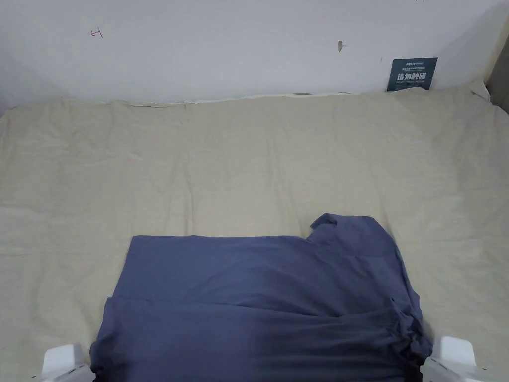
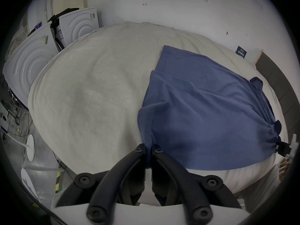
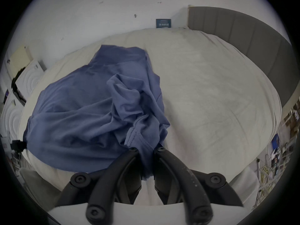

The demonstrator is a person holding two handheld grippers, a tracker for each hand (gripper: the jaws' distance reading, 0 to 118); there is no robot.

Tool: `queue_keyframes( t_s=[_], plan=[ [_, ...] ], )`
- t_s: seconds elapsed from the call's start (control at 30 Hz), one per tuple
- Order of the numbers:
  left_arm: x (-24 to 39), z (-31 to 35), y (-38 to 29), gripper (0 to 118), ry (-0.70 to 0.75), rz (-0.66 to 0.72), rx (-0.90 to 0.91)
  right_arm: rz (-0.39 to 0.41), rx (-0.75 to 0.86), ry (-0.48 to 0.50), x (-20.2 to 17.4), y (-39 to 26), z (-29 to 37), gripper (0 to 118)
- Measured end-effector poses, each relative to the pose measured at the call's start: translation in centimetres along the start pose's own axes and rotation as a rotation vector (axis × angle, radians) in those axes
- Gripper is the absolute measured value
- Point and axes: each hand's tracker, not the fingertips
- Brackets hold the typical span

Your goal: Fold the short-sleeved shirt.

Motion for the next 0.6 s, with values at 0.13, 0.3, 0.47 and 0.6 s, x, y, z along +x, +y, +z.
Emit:
queue_keyframes(
  t_s=[0.13, 0.3, 0.47, 0.6],
  plan=[
    [1.5, 1.9, 1.3, 41, 0.005, -0.001, -0.011, 0.004, 0.004, -0.002, -0.8, 1.9, 1.6, 26],
    [3.9, 7.2, 4.6, 115, -0.108, 0.029, 0.257, 0.046, 0.231, 0.027, -2.3, 5.9, 6.4, 111],
    [7.3, 12.2, 8.5, 115, -0.139, -0.028, 0.532, 0.122, 0.507, 0.073, -5.3, 9.9, 13.0, 111],
    [10.0, 15.0, 10.0, 115, -0.128, -0.066, 0.718, 0.179, 0.68, 0.061, -7.3, 11.3, 16.4, 111]
  ],
)
